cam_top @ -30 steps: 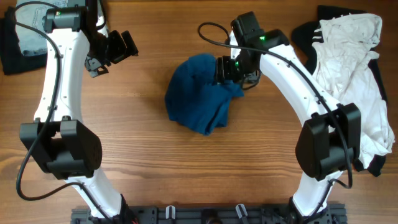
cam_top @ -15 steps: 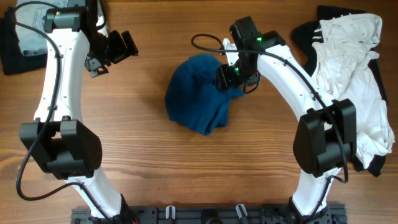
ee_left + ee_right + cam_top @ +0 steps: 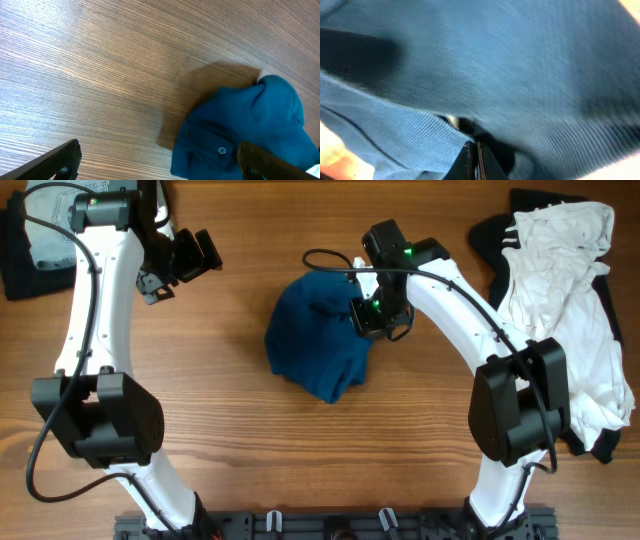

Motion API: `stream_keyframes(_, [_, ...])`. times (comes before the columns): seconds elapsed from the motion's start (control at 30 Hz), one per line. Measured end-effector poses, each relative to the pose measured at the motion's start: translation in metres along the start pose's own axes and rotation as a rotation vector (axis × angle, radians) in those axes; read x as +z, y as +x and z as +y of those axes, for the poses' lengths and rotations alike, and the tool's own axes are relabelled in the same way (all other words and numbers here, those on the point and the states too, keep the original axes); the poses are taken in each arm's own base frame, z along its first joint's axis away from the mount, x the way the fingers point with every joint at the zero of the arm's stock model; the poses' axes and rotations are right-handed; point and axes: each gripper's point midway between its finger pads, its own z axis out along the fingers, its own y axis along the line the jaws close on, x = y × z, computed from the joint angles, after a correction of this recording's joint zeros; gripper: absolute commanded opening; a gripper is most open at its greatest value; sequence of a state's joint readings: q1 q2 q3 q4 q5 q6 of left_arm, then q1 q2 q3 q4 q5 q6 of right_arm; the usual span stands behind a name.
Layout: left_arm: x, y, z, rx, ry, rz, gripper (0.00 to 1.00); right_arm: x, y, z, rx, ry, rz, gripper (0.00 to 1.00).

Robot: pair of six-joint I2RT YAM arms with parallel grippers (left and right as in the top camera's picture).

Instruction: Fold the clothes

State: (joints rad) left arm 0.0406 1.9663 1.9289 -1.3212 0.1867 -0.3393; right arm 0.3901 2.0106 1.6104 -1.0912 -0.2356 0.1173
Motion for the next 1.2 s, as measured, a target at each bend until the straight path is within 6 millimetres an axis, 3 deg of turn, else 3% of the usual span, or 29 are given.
stream_keyframes(0.23, [0.000,0.001,0.000,-0.001,-0.001,0.003,1.00,-0.009,0.044,-0.041,0.169,0.248,0.152,0.04])
stream_keyframes(0.4, [0.000,0.001,0.000,-0.001,-0.001,0.003,1.00,-0.015,0.048,-0.061,0.248,0.374,0.143,0.04])
stream_keyframes(0.6, [0.000,0.001,0.000,0.000,-0.001,0.002,1.00,-0.022,0.042,-0.063,0.293,0.391,0.102,0.05])
stream_keyframes(0.67, [0.000,0.001,0.000,0.000,-0.001,0.002,1.00,-0.039,0.013,-0.045,0.255,0.289,-0.022,0.09])
stream_keyframes(0.77, [0.000,-0.002,-0.001,0.002,0.003,-0.008,1.00,-0.099,-0.047,0.031,0.041,-0.086,-0.327,0.08])
stream_keyframes(0.87, [0.000,-0.003,-0.001,0.003,0.006,-0.014,1.00,-0.127,-0.062,0.080,-0.095,-0.318,-0.419,0.09])
stream_keyframes(0.97, [0.000,-0.003,-0.001,0.003,0.006,-0.013,1.00,-0.117,-0.065,0.119,-0.175,-0.525,-0.378,0.09])
stream_keyframes(1.03, [0.000,-0.003,-0.001,0.003,0.005,-0.014,1.00,-0.088,-0.068,0.145,-0.184,-0.666,-0.295,0.09])
stream_keyframes(1.1, [0.000,-0.003,-0.001,0.003,0.005,-0.013,1.00,-0.055,-0.067,0.157,-0.143,-0.729,-0.203,0.08])
stream_keyframes(1.2, [0.000,-0.003,-0.001,0.003,0.005,-0.014,1.00,-0.019,-0.063,0.154,-0.034,-0.723,-0.096,0.09])
